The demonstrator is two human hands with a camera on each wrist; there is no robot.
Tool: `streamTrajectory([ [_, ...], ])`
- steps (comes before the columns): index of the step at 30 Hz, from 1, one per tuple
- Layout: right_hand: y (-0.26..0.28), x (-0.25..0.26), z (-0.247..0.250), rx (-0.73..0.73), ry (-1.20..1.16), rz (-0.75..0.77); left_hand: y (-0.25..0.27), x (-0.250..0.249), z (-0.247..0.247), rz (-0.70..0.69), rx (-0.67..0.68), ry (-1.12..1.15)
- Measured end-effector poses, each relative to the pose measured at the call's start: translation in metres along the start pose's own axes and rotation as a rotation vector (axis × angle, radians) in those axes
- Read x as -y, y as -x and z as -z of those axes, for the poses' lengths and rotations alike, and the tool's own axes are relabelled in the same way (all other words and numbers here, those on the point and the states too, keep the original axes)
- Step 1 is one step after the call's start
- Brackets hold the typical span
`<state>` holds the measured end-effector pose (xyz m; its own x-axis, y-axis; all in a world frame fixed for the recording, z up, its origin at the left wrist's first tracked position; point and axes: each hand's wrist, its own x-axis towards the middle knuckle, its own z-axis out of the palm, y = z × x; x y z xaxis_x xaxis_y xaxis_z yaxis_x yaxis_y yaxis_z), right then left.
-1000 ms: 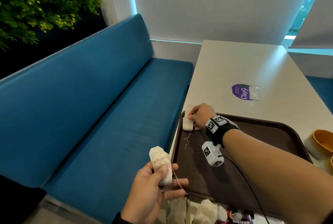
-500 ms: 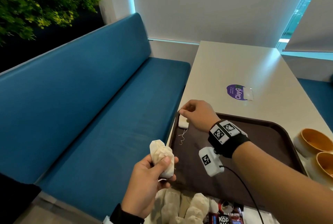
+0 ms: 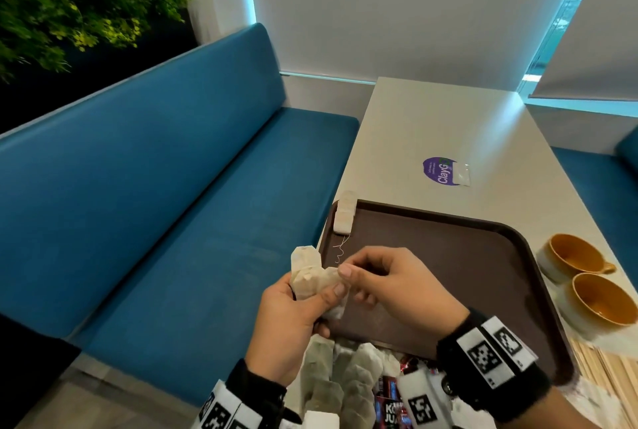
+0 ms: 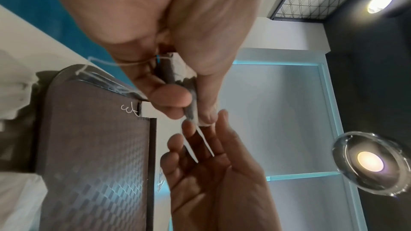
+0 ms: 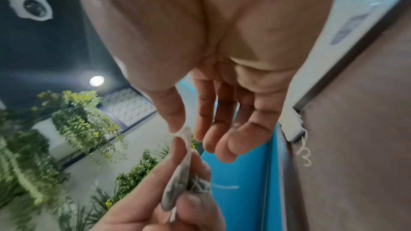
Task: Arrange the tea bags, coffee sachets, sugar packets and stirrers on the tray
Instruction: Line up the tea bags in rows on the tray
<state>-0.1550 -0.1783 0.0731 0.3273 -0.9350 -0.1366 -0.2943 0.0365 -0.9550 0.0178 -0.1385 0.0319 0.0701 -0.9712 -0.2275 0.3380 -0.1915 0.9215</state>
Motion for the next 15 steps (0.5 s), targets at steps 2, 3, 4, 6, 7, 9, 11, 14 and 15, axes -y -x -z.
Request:
streamTrajectory([
  [2, 0.007, -0.007, 0.000, -0.028, -0.036, -0.026, 0.000, 0.003, -0.001, -0.013, 0.003, -0.030],
  [3, 0.009, -0.009, 0.000, -0.040, -0.053, -0.033, 0.000, 0.004, -0.002, -0.020, 0.007, -0.046],
  [4, 0.011, -0.011, 0.000, -0.052, -0.077, -0.041, 0.001, 0.005, -0.002, -0.023, 0.013, -0.055],
  [6, 0.011, -0.015, 0.001, -0.082, -0.146, -0.069, 0.002, 0.006, -0.005, -0.009, 0.033, -0.048],
  [7, 0.010, -0.017, 0.002, -0.103, -0.183, -0.085, 0.002, 0.005, -0.006, 0.004, 0.048, -0.025],
  [9, 0.008, -0.020, 0.002, -0.145, -0.238, -0.102, 0.004, 0.004, -0.007, 0.028, 0.078, 0.033],
  [11, 0.007, -0.021, 0.002, -0.162, -0.297, -0.112, 0.004, 0.005, -0.007, 0.039, 0.087, 0.039],
  [14, 0.006, -0.020, 0.001, -0.163, -0.414, -0.143, 0.002, 0.007, -0.005, 0.035, 0.063, 0.017],
  [15, 0.006, -0.020, 0.001, -0.163, -0.444, -0.156, 0.002, 0.007, -0.005, 0.038, 0.047, 0.014],
])
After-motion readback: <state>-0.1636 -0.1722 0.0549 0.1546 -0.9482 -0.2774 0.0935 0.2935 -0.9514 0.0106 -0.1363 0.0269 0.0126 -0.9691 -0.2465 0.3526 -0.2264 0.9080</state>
